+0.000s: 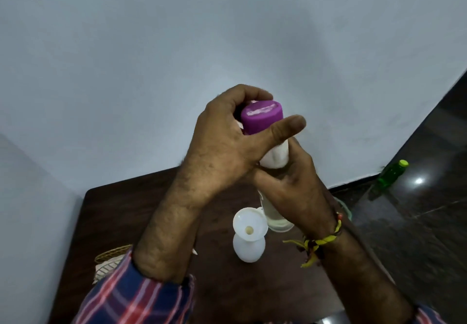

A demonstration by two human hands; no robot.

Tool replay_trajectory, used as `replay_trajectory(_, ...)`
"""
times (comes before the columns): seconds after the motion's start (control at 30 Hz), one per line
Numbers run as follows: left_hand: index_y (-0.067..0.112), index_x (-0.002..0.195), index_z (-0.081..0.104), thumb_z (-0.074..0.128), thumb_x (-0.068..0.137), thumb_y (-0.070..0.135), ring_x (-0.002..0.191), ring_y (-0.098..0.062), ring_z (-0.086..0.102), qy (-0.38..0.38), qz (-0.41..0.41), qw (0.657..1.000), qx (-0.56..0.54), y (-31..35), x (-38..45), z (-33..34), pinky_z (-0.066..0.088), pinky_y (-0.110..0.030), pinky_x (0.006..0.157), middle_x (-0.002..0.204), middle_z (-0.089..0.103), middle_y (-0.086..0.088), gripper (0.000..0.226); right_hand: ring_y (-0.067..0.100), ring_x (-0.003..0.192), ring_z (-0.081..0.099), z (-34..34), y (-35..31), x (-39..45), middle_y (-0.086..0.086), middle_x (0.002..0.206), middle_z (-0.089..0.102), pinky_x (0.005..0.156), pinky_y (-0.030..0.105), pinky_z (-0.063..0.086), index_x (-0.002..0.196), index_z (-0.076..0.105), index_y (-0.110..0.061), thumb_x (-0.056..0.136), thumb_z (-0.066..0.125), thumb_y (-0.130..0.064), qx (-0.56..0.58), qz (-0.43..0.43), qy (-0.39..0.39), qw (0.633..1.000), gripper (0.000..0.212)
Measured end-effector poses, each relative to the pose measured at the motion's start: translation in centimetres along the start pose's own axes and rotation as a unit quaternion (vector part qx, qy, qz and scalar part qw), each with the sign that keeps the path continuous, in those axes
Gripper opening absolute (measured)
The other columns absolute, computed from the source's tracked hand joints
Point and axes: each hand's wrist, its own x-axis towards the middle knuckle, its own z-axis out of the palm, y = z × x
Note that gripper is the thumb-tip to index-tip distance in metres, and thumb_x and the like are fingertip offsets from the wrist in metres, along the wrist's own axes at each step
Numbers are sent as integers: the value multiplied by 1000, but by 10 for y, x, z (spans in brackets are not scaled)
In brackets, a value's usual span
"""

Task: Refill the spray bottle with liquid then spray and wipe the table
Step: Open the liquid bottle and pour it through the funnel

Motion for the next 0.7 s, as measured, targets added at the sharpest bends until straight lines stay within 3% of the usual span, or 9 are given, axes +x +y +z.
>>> replay_trajectory(0.07, 21, 134, 55, 68, 86, 38, 120, -10, 59, -137, 4, 986, -93, -3, 4, -14, 54, -24, 91, 127, 63, 2, 53, 19, 88, 73, -3, 2, 1, 7, 96, 73, 74, 34, 61, 112, 61, -10, 82, 78, -12, 4, 9, 13, 1000, 35)
replay_trajectory(0.13, 10, 137, 52, 56, 94, 17, 124, -19, 59, -212, -4, 960, -182, -8, 7, -29, 50, -32, 100, 131, 64, -6, 44, 19, 78, 69, -7, 3, 1, 5, 87, 70, 68, 28, 57, 108, 61, -14, 81, 78, -15, -1, 11, 14, 1000, 31)
replay_trajectory(0.2, 8, 128, 60, 61, 88, 11, 112, -18, 65, -179, 5, 971, -158, -10, 10, -35, 53, -30, 95, 121, 69, -5, 40, 19, 77, 69, -8, 4, 0, 6, 86, 69, 68, 23, 56, 109, 61, -13, 83, 79, -12, -8, 16, 3, 1000, 31)
replay_trajectory(0.27, 13, 121, 67, 70, 82, 19, 98, -15, 66, -127, 33, 988, -82, -9, 12, -31, 56, -27, 85, 109, 69, -7, 39, 21, 79, 70, -9, 4, -1, 9, 88, 70, 68, 23, 57, 110, 61, -11, 84, 78, -9, -4, 21, -6, 1000, 32)
replay_trajectory(0.33, 15, 121, 67, 72, 81, 26, 101, -14, 65, -134, 41, 989, -51, -6, 11, -26, 55, -23, 81, 113, 66, -8, 42, 23, 83, 71, -9, 5, 0, 10, 93, 71, 71, 28, 60, 114, 61, -11, 84, 78, -10, -9, 13, -14, 1000, 34)
replay_trajectory(0.43, 11, 119, 66, 74, 78, 21, 103, -14, 69, -160, 9, 982, -100, -1, 8, -24, 56, -24, 83, 113, 71, -4, 43, 25, 87, 71, -9, 8, 1, 8, 96, 72, 75, 35, 62, 114, 61, -13, 83, 79, -9, 1, 11, -24, 1000, 37)
replay_trajectory(0.57, 25, 104, 68, 87, 55, 50, 75, -11, 70, -29, 36, 997, 63, 3, 6, -14, 55, -21, 63, 81, 70, 6, 58, 19, 99, 71, -9, 8, 0, 9, 105, 72, 80, 21, 56, 121, 61, -6, 84, 76, -5, 1, 2, -46, 999, 40)
replay_trajectory(0.63, 27, 110, 67, 82, 60, 58, 77, -14, 67, -53, 45, 996, 57, 1, 7, -14, 53, -20, 61, 85, 68, 4, 60, 18, 99, 71, -10, 8, 2, 9, 105, 72, 80, 21, 56, 121, 60, -5, 85, 75, -4, 7, -2, -62, 998, 40)
replay_trajectory(0.7, 21, 124, 64, 68, 76, 57, 89, -22, 64, -150, 28, 986, -75, -10, 9, -24, 53, -24, 64, 107, 69, -6, 60, 16, 84, 71, -13, 6, 4, 4, 92, 72, 72, 24, 57, 112, 61, -10, 83, 77, -5, 44, 15, -68, 997, 34)
